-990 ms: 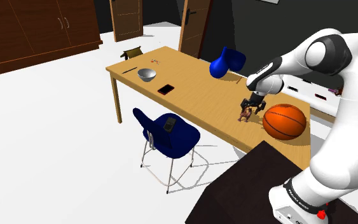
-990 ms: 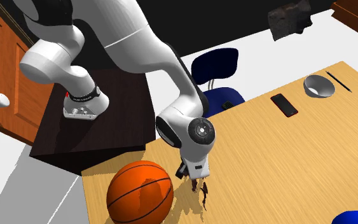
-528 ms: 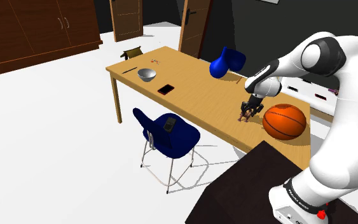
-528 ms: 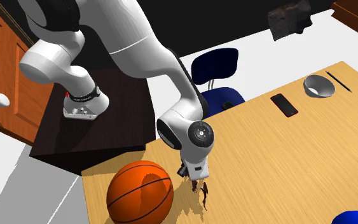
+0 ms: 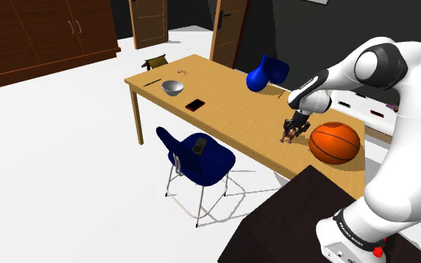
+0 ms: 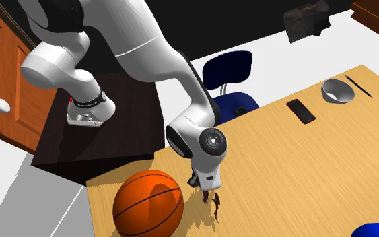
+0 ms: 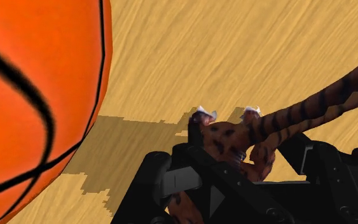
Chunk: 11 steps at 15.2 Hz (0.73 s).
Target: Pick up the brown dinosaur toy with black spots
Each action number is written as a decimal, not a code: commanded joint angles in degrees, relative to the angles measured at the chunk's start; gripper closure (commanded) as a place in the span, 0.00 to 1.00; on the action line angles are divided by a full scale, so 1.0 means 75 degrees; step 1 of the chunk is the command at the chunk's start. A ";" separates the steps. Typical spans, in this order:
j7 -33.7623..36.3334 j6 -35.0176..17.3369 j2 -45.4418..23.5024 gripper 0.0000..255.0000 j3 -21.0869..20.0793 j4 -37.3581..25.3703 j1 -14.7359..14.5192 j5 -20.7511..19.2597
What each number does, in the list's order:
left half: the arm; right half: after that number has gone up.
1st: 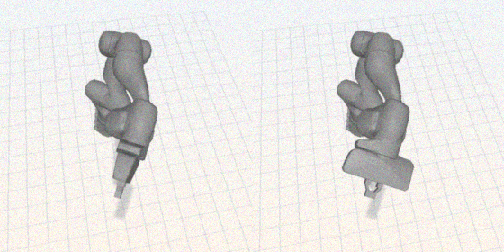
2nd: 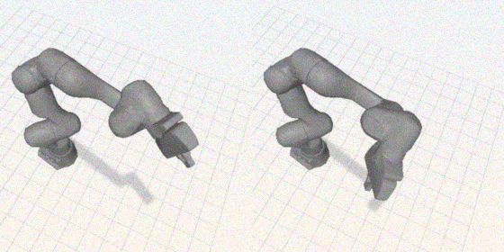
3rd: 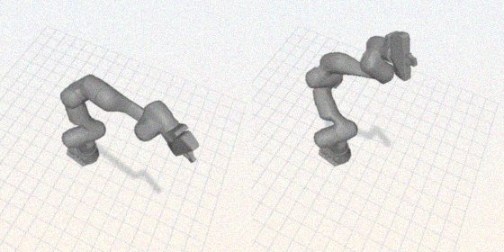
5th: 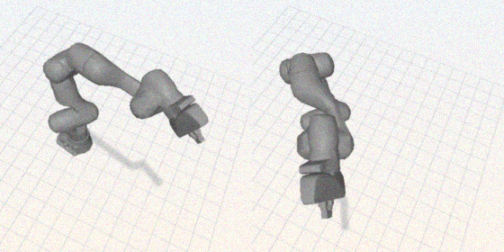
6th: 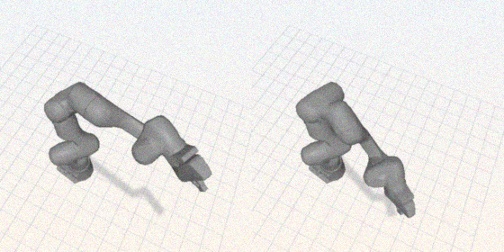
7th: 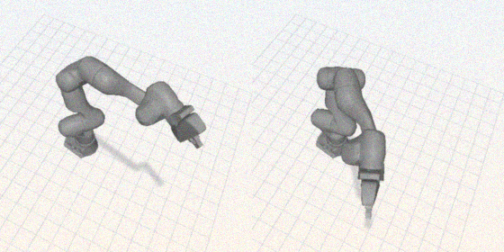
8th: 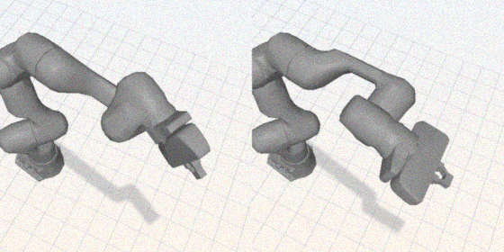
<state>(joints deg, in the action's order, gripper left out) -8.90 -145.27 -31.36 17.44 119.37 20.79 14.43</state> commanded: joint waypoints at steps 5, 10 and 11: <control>0.0147 0.0383 0.0485 1.00 0.0183 0.0088 -0.0143 -0.0222; 0.0282 0.0760 0.0910 1.00 0.0333 0.0119 -0.0255 -0.0433; 0.0309 0.0838 0.0993 1.00 0.0361 0.0120 -0.0276 -0.0476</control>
<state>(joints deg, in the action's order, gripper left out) -6.68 -139.49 -24.28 19.99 120.41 18.77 11.07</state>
